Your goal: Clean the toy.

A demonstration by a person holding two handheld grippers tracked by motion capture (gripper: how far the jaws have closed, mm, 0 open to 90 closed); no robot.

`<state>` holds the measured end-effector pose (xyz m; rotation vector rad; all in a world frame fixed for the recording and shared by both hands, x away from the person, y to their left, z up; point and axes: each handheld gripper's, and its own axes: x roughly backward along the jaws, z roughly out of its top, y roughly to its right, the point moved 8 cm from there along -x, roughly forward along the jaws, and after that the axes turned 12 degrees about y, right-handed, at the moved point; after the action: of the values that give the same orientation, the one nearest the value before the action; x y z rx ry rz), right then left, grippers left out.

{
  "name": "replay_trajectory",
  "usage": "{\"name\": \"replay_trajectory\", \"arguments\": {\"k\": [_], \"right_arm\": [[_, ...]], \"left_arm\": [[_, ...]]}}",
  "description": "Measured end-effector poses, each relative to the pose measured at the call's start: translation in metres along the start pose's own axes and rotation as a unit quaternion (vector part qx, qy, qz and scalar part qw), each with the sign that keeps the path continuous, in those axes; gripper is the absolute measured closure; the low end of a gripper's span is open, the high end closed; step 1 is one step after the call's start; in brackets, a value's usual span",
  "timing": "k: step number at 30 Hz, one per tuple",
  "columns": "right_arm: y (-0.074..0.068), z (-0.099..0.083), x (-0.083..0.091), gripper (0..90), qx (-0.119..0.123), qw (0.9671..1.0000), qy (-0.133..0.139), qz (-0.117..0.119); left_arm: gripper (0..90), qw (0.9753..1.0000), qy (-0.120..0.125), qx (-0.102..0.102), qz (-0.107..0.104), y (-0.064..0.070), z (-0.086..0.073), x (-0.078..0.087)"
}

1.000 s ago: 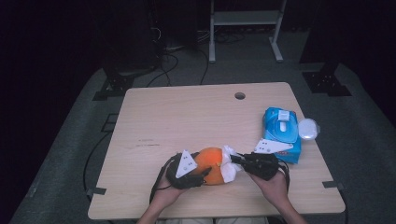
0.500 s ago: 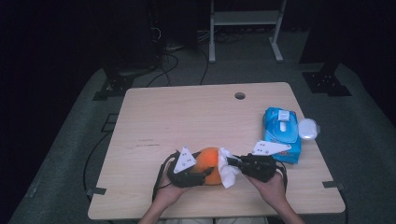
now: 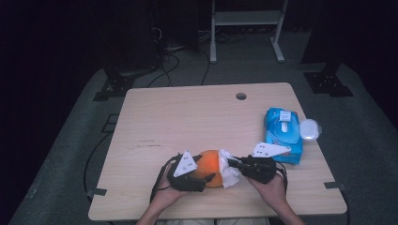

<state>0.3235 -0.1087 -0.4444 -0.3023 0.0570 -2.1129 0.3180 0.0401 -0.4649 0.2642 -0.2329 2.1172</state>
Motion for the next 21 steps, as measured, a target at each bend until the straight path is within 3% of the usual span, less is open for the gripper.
{"name": "replay_trajectory", "arguments": {"k": [2,4,6,7,9,11,12,13,16,20,21], "right_arm": [[0.002,-0.004,0.000,84.5,-0.008,0.9999,-0.003,0.006],[0.005,-0.007,0.000,84.5,-0.007,0.9999,-0.008,0.005],[0.005,-0.007,0.001,84.5,-0.011,0.9999,-0.008,0.007],[0.004,-0.007,0.002,84.5,-0.011,0.9999,-0.009,0.007],[-0.002,-0.003,0.000,84.4,-0.003,0.9999,-0.003,0.009],[-0.008,0.002,-0.001,84.5,0.004,0.9999,0.004,0.016],[-0.008,0.004,-0.001,84.5,0.006,0.9998,0.007,0.018],[-0.008,0.005,-0.001,84.5,0.006,0.9998,0.008,0.018],[0.001,0.001,0.004,84.7,-0.002,1.0000,0.001,0.009],[0.017,-0.008,0.008,84.7,-0.010,0.9997,-0.013,-0.017],[0.018,-0.009,0.008,84.7,-0.014,0.9996,-0.014,-0.018]], "left_arm": [[18.9,0.9996,0.005,0.027,-0.005,-0.003,0.001,0.001],[15.2,0.9971,0.009,0.075,-0.010,-0.008,0.001,0.002],[13.0,0.9949,0.003,0.099,-0.015,-0.011,-0.001,0.001],[14.7,0.9954,0.001,0.096,-0.011,-0.011,-0.003,0.000],[27.2,0.9976,0.006,0.069,-0.001,-0.009,-0.001,0.000],[35.1,0.9995,0.015,0.027,0.007,-0.004,0.003,-0.001],[36.1,0.9998,0.019,0.000,0.008,0.000,0.006,-0.002],[36.6,0.9997,0.020,-0.014,0.009,0.003,0.008,-0.003],[35.2,0.9997,0.020,-0.011,-0.005,0.005,0.009,-0.003],[20.3,0.9979,0.014,0.062,-0.014,-0.004,0.006,-0.002],[20.5,0.9974,0.014,0.070,-0.014,-0.005,0.005,-0.002]]}}
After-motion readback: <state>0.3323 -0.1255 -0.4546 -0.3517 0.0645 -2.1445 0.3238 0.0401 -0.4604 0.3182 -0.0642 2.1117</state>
